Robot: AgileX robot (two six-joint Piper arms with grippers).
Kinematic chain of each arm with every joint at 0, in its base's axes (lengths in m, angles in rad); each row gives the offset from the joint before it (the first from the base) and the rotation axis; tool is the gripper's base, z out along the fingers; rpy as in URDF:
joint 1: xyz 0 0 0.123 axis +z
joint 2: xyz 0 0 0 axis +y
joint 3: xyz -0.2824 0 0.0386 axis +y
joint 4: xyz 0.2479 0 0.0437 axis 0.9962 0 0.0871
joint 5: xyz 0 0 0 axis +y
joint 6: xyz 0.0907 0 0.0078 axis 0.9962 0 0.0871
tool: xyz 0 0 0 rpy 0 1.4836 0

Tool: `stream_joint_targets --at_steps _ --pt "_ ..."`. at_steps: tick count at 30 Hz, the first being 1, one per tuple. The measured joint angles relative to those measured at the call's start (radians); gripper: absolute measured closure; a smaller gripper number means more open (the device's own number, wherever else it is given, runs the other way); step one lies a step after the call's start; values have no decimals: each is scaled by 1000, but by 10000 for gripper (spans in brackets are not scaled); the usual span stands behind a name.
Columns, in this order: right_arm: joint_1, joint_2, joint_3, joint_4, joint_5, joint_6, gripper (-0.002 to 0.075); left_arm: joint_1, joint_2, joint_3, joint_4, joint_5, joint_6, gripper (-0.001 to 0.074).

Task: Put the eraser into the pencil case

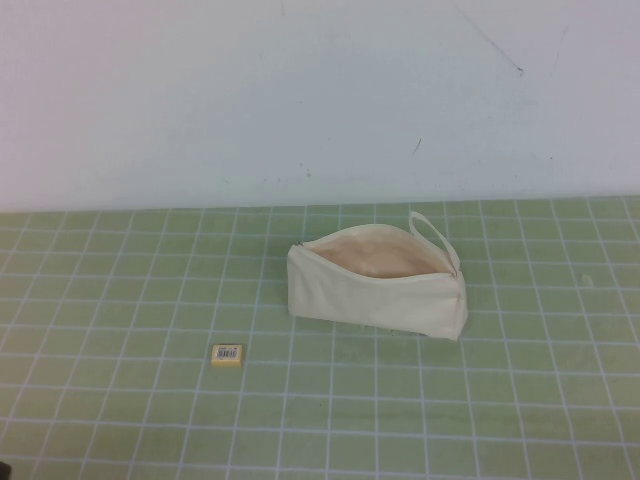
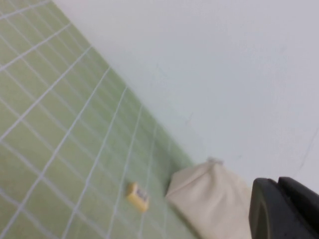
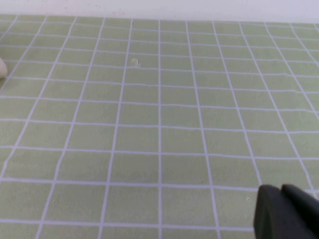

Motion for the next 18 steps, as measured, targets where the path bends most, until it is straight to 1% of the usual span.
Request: stream_joint_targets --at_steps 2,4,7,10,14,16,18 --pt "0 0 0 0 0 0 727 0 0 0 -60 -40 -1 737" --pt "0 0 0 0 0 0 727 0 0 0 -178 -107 -1 737" --pt "0 0 0 0 0 0 727 0 0 -3 -212 -89 69 737" --pt "0 0 0 0 0 0 727 0 0 -50 -216 10 216 737" --pt "0 0 0 0 0 0 727 0 39 -172 -200 167 385 737" --pt "0 0 0 0 0 0 727 0 118 -254 -139 269 433 737" --pt "0 0 0 0 0 0 727 0 211 -361 -20 376 456 737"
